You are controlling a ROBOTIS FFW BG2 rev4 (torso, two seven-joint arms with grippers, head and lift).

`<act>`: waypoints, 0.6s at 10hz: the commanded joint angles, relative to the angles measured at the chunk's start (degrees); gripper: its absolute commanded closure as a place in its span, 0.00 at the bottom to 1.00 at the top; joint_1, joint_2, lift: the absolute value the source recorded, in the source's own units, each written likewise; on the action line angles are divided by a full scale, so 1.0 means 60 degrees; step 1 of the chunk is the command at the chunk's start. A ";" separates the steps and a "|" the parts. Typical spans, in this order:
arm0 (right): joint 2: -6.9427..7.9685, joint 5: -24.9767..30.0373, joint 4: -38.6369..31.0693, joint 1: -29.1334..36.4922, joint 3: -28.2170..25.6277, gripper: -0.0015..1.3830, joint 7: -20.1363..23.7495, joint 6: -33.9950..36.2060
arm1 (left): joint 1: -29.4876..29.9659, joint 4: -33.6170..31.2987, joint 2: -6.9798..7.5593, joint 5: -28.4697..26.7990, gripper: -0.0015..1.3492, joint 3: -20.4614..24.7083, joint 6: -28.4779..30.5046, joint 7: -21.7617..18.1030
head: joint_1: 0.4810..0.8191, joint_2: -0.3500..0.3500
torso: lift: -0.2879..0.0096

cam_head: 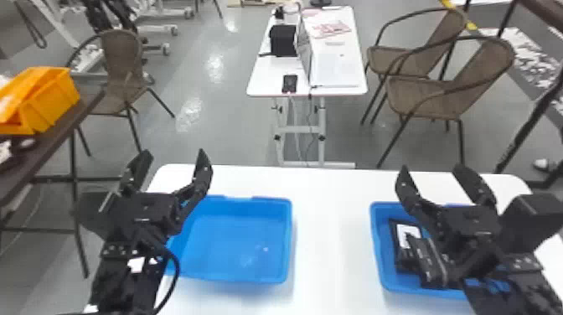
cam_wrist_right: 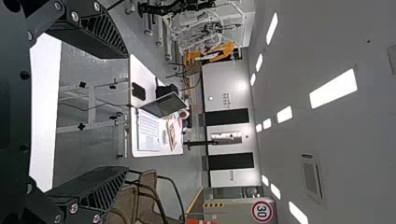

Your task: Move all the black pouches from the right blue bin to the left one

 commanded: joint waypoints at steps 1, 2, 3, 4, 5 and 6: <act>0.0000 -0.0003 0.0015 0.0000 0.0000 0.13 0.0001 -0.0014 | -0.0010 0.0000 0.0000 0.0000 0.07 0.0005 -0.0008 0.0000 | 0.63 0.64 | 0.97; 0.0000 -0.0018 0.0015 0.0000 0.0000 0.13 0.0001 -0.0014 | -0.0010 0.0000 0.0000 0.0000 0.07 -0.0009 -0.0008 0.0000 | 0.63 0.64 | 0.97; 0.0000 -0.0018 0.0015 0.0000 0.0000 0.13 0.0001 -0.0014 | 0.0004 0.0000 0.0000 0.0000 0.07 0.0005 -0.0022 0.0000 | 0.63 0.64 | 0.97; 0.0000 -0.0033 0.0015 0.0000 0.0000 0.13 0.0001 -0.0014 | 0.0004 0.0000 0.0000 0.0000 0.07 0.0005 -0.0022 0.0000 | 0.63 0.64 | 0.97; 0.0000 -0.0033 0.0015 0.0000 0.0000 0.13 0.0001 -0.0014 | 0.0004 0.0000 0.0000 0.0000 0.07 0.0005 -0.0037 0.0000 | 0.63 0.64 | 0.97; 0.0000 -0.0033 0.0015 0.0000 0.0000 0.13 0.0001 -0.0014 | 0.0004 0.0000 0.0000 0.0000 0.07 0.0005 -0.0051 0.0000 | 0.63 0.64 | 0.97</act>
